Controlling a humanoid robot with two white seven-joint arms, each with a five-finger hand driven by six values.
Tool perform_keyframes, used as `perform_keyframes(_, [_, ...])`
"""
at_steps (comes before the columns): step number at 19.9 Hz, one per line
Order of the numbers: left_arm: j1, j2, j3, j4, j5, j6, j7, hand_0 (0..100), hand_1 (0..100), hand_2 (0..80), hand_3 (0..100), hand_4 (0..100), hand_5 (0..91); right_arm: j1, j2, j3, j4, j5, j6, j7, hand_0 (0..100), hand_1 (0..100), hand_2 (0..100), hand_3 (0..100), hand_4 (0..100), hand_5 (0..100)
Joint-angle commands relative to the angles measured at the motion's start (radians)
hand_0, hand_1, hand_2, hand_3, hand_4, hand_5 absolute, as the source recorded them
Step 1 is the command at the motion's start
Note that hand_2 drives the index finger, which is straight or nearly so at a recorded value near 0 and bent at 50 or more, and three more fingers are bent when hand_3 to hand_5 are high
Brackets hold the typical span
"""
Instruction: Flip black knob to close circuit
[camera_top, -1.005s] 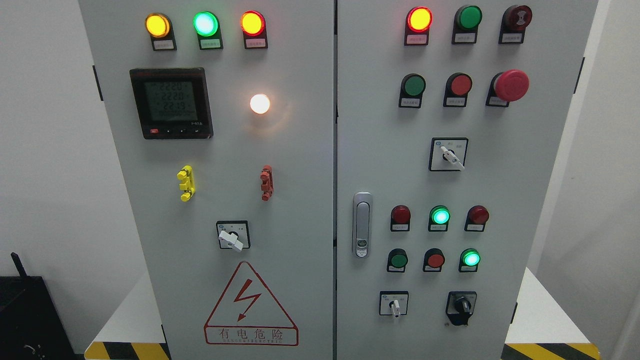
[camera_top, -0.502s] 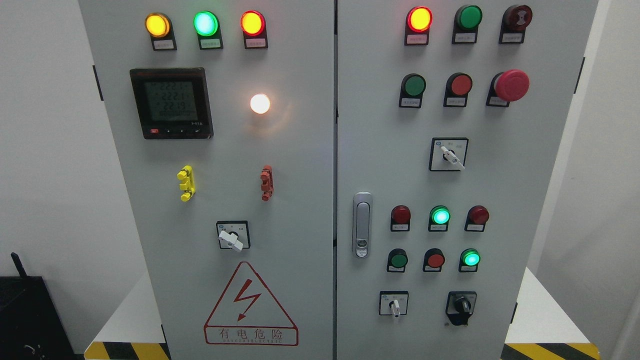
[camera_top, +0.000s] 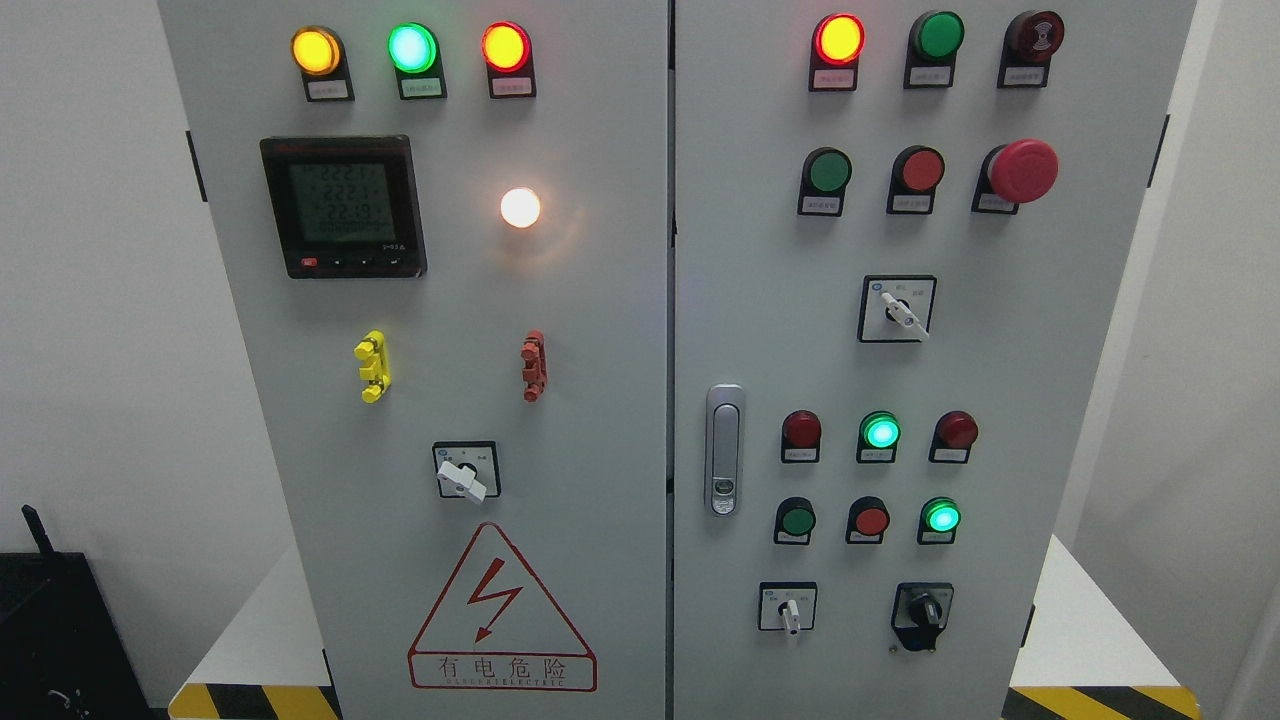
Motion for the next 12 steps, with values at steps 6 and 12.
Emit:
perform_keyframes(6, [0.0, -0.001, 0.011, -0.001, 0.008, 0.0, 0.0, 0, 0, 0.0, 5, 2, 0.0, 0.045, 0.021, 0.162, -0.892, -0.051, -0.016, -0.044, 0, 0, 30, 54, 49, 39])
perform_keyframes(12, [0.0, -0.001, 0.011, -0.001, 0.008, 0.0, 0.0, 0, 0, 0.0, 5, 2, 0.0, -0.079, -0.008, 0.044, -0.944, 0.464, -0.025, -0.298, 0, 18, 60, 81, 73, 67])
